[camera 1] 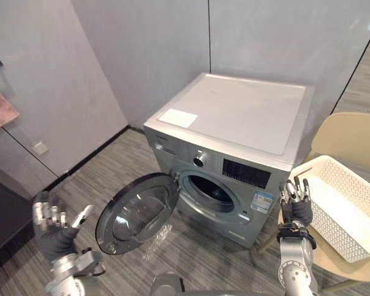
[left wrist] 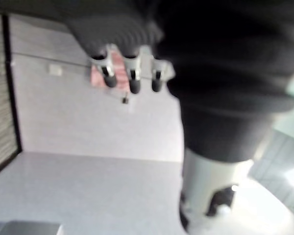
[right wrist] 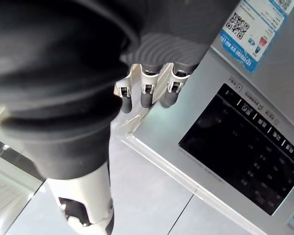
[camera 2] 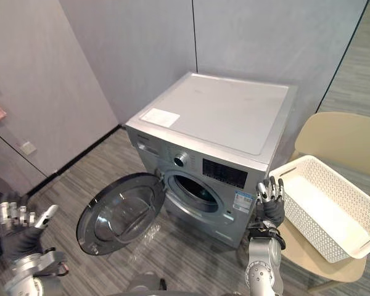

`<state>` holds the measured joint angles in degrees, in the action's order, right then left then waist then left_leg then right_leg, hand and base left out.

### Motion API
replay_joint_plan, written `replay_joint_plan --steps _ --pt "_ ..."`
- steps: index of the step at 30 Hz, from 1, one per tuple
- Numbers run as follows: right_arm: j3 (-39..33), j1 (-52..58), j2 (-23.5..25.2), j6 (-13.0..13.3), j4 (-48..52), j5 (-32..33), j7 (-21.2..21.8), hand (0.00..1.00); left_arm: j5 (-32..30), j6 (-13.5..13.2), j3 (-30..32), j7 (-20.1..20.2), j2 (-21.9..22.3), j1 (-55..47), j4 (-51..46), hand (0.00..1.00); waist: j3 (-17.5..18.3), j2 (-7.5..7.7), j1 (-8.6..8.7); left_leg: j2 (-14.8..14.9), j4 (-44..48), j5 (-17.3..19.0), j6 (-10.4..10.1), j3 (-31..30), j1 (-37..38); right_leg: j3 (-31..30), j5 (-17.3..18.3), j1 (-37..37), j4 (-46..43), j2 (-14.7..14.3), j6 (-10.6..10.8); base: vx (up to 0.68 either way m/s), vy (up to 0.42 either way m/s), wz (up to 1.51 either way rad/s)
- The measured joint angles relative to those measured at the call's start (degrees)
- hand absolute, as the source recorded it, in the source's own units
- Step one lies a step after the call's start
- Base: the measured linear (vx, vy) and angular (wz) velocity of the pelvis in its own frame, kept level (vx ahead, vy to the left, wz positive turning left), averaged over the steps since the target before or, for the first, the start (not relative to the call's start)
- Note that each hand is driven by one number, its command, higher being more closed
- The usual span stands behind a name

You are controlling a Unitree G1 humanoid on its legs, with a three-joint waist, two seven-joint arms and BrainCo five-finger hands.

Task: Pick up the laundry basket with both hands and put the clothes into the washing machine.

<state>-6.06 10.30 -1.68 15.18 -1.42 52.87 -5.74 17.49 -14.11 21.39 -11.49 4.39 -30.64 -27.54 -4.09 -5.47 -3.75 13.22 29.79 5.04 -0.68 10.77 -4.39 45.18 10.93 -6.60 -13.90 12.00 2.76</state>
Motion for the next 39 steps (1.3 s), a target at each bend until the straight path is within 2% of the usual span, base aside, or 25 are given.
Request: replay_joint_plan --steps 1,2,3,4,5,6,7,8,12,15,18,19,21,22,23,24,25,27,29,32,37,39 --pt "-0.5 0.0 0.0 0.0 0.0 0.1 0.0 0.0 -0.6 -0.2 0.8 -0.1 0.0 0.9 -0.4 0.0 0.7 -0.16 0.23 0.0 -3.1 0.6 -0.9 -0.1 0.7 0.5 -0.3 0.2 0.5 -0.2 0.5 -0.03 0.095 0.44" --pt "-2.0 0.0 -0.1 0.4 0.0 0.1 0.0 0.0 -1.7 -0.2 2.1 -0.6 -0.2 3.2 -0.9 0.0 1.6 -0.49 1.18 -0.6 -9.5 1.3 -2.3 0.3 1.9 0.8 -0.9 1.0 0.4 -0.3 0.8 -0.06 0.14 0.9" --pt "-3.8 -0.1 -0.5 1.0 0.0 0.4 0.0 0.0 -2.7 -0.3 3.6 -1.3 -0.7 5.7 -1.4 0.0 2.2 -0.9 2.76 -1.7 -15.3 1.7 -3.2 -0.2 3.1 -0.3 -1.6 2.1 -1.0 -0.3 0.3 -0.07 0.163 1.06" --pt "-4.6 -0.1 -0.5 1.3 -0.1 0.5 0.0 0.0 -3.3 -0.3 4.3 -1.5 -1.1 6.9 -1.3 0.0 2.3 -0.63 3.43 -2.3 -18.0 1.5 -4.0 -0.7 3.8 -1.5 -2.0 2.9 -1.8 -0.1 0.3 -0.09 0.219 0.97" --pt "-5.5 0.0 -0.4 1.7 -1.2 0.6 0.0 0.0 -4.0 -0.3 5.9 -2.4 -2.6 8.3 -1.2 0.0 2.6 1.23 3.51 -4.3 -22.2 -1.1 -4.2 -1.1 5.5 -3.4 -2.8 4.0 -3.0 1.5 0.1 -0.07 0.189 0.36" --pt "-4.9 -0.1 -0.8 1.2 -1.8 0.5 0.8 0.0 -4.8 -0.4 8.2 -3.3 -3.5 8.1 -1.2 0.0 2.8 1.51 2.92 -5.2 -25.2 -2.5 -4.0 -0.6 7.4 -4.3 -3.5 4.1 -3.0 2.0 0.1 -0.05 0.144 0.05" --pt "-3.9 -0.2 -1.1 0.7 -1.8 0.5 1.3 0.0 -4.9 -0.4 9.3 -3.8 -3.8 8.2 -1.2 0.0 2.9 1.24 2.87 -5.4 -26.1 -2.8 -3.9 -0.2 7.6 -4.6 -3.6 4.0 -2.9 2.1 0.1 -0.11 0.087 -0.2" --pt "-2.0 -0.6 -1.0 -0.2 -1.8 0.5 2.3 0.0 -6.1 -0.4 11.4 -4.2 -4.4 8.8 -1.2 0.0 3.7 1.65 2.94 -5.9 -27.6 -3.2 -3.6 0.2 8.3 -5.3 -3.7 4.0 -2.6 2.2 0.2 -0.11 0.059 -0.07" --pt "1.7 -2.4 -1.0 -2.0 -1.8 0.3 4.0 0.0 -8.2 -1.2 13.2 -4.8 -8.6 11.4 0.1 0.0 4.1 0.77 2.75 -6.9 -30.2 -4.2 -3.6 0.2 8.7 -7.8 -3.8 4.9 -1.9 2.1 0.3 -0.09 0.058 0.07" --pt "1.5 -3.0 -1.1 -2.1 -2.6 0.3 4.8 0.0 -9.1 -1.4 13.4 -4.7 -12.5 11.9 6.4 0.0 4.4 0.04 2.77 -7.4 -32.1 -5.5 -3.5 0.6 8.6 -9.0 -3.8 5.9 -1.4 2.0 0.3 -0.04 0.039 -0.02" --pt "1.0 -2.7 -1.2 -2.6 -5.1 0.3 4.8 0.0 -9.2 -0.7 13.2 -3.2 -18.0 17.1 19.9 0.0 3.9 -0.63 2.99 -7.4 -33.0 -6.4 -3.2 1.0 8.6 -9.4 -3.8 6.2 -0.4 1.5 0.3 0.01 0.027 -0.08" --pt "0.7 -2.4 -1.2 -2.7 -5.3 0.3 4.8 0.0 -9.3 -0.5 13.2 -2.7 -19.2 18.3 22.7 0.0 3.8 -0.58 2.96 -7.3 -33.1 -6.4 -3.2 1.1 8.6 -9.7 -3.8 6.4 -0.3 1.3 0.3 0.03 0.012 -0.13" --pt "0.2 -1.2 -1.4 -3.0 -5.5 0.3 5.0 0.0 -9.4 0.9 12.5 -0.8 -25.6 22.3 35.6 0.0 3.6 -0.23 2.98 -6.9 -33.3 -6.7 -3.5 2.0 8.1 -10.7 -4.8 7.7 0.1 0.6 -0.3 0.05 0.004 -0.24" --pt "0.2 -1.0 -1.5 -3.1 -5.6 0.3 5.1 0.0 -10.1 1.7 12.3 -0.4 -27.1 23.4 38.6 0.0 3.4 -0.01 3.03 -6.8 -33.4 -6.8 -3.5 2.1 7.9 -10.8 -5.2 8.1 0.2 0.5 -0.1 0.06 -0.009 -0.21" --pt "0.2 -0.6 -1.6 -3.1 -6.2 0.3 5.3 0.0 -11.5 3.0 11.6 0.4 -30.2 26.3 44.0 0.0 2.6 0.44 3.08 -6.5 -33.4 -6.9 -3.7 2.2 7.7 -10.9 -5.4 8.3 0.4 0.2 -0.2 0.04 -0.02 -0.14" --pt "0.1 -0.1 -1.8 -3.2 -6.3 0.4 5.6 0.0 -12.0 3.9 10.4 1.0 -33.1 29.9 48.4 0.0 1.6 1.71 3.02 -6.1 -33.2 -7.1 -4.0 2.2 6.8 -10.9 -6.1 9.1 0.4 -0.2 -0.5 0.02 -0.021 -0.09" --pt "0.1 0.0 -2.0 -3.2 -6.3 0.4 5.7 0.0 -12.1 4.1 9.8 1.4 -34.5 31.5 50.5 0.0 1.1 2.35 2.98 -6.0 -33.1 -7.1 -4.1 2.2 6.3 -10.9 -6.2 9.5 0.4 -0.3 -0.6 0.02 -0.028 -0.06" --pt "0.2 0.2 -2.0 -3.2 -6.2 0.5 6.1 0.0 -15.2 6.0 7.1 2.1 -39.5 38.7 60.4 0.0 -1.1 5.1 2.93 -5.3 -32.1 -8.0 -4.4 2.2 3.9 -11.0 -7.0 12.1 0.1 -1.0 -1.6 0.06 -0.04 -0.1" --pt "0.3 0.1 -1.9 -3.2 -6.0 0.5 6.1 0.0 -15.8 7.7 5.5 2.7 -42.5 45.6 69.1 0.0 -3.2 6.97 2.92 -5.1 -30.2 -8.0 -4.4 2.1 1.5 -10.9 -7.3 13.6 0.1 -1.3 -2.0 0.01 -0.034 -0.07" --pt "0.3 0.2 -1.2 -3.2 -4.3 0.7 6.1 0.0 -15.3 10.1 1.1 2.7 -46.4 55.4 77.0 0.0 -7.1 8.89 2.87 -4.1 -27.5 -7.8 -4.6 2.0 -1.9 -10.8 -8.1 15.4 0.8 -2.2 -3.0 -0.04 -0.042 -0.04" --pt "0.4 -0.5 -0.5 -2.9 1.3 1.9 6.6 0.0 -14.5 10.1 -5.4 2.3 -53.4 71.6 83.1 0.0 -15.6 10.83 2.43 -1.0 -18.4 -5.7 -4.9 0.6 -10.7 -10.5 -9.2 19.7 0.5 -4.3 -4.8 -0.13 -0.038 -0.05" --pt "0.4 -0.5 -0.4 -2.7 2.6 2.4 7.0 0.0 -13.5 10.0 -6.3 2.3 -54.4 75.1 84.7 0.0 -17.7 11.64 2.02 0.3 -15.9 -4.7 -5.2 0.6 -13.0 -10.7 -9.4 21.0 0.3 -5.2 -5.2 -0.12 -0.034 -0.19"
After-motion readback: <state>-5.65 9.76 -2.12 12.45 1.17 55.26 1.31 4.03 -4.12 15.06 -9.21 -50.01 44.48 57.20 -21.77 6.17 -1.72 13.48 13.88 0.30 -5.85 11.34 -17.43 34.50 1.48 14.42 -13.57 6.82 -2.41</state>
